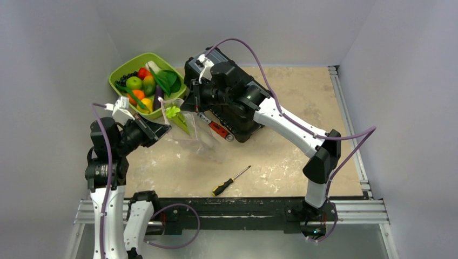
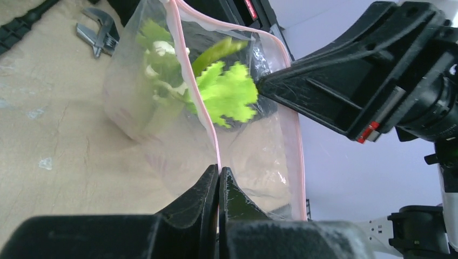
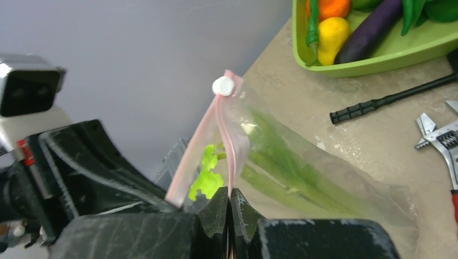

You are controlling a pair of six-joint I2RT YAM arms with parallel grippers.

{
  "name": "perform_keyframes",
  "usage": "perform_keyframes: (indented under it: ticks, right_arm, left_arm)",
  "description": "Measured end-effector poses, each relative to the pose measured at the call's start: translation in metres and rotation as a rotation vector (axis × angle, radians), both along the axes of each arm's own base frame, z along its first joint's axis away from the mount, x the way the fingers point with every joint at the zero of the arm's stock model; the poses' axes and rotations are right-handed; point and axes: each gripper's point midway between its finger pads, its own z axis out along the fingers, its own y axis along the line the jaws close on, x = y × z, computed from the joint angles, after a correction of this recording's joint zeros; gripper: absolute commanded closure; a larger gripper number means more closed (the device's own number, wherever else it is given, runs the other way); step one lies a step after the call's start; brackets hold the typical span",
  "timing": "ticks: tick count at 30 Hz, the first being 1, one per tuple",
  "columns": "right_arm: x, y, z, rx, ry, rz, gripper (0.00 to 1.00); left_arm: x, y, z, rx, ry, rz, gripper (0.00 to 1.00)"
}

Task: Place the food in the zip-top bag and seal the zipper
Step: Adjust the zipper food storage bag at the center of the board, then adjust the fake vegetable in the zipper food storage bag.

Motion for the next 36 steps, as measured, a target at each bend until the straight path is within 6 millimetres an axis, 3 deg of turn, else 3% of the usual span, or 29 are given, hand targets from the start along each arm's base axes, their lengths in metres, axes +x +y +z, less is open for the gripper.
perform_keyframes:
  ticks: [6, 8, 14, 23, 29, 36]
  right_arm:
    - [-0.013, 0.006, 0.007, 0.021, -0.02, 0.08, 1.0]
    - [-0.017, 0.007, 0.008, 0.028, -0.02, 0.104, 1.0]
    - [-0.024, 0.01, 0.014, 0.055, -0.022, 0.147, 1.0]
    - [-0.027, 0.012, 0.017, 0.069, -0.027, 0.168, 1.0]
    - [-0.026, 0.012, 0.018, 0.069, -0.039, 0.173, 1.0]
    - [-0.029, 0.012, 0.018, 0.072, -0.05, 0.195, 1.0]
  left_arm:
    - [0.008, -0.003, -0.014, 0.028, 0.042, -0.06, 0.85]
    - [0.005, 0.0, -0.015, 0.06, 0.046, -0.062, 0.75]
    - [0.001, 0.006, 0.013, 0.145, -0.036, -0.053, 0.51]
    - [-0.004, 0.021, 0.01, 0.233, -0.036, 0.018, 0.51]
    - [-0.002, 0.03, 0.026, 0.276, -0.079, 0.064, 0.49]
    - [0.024, 0.033, 0.023, 0.284, -0.068, 0.052, 0.5]
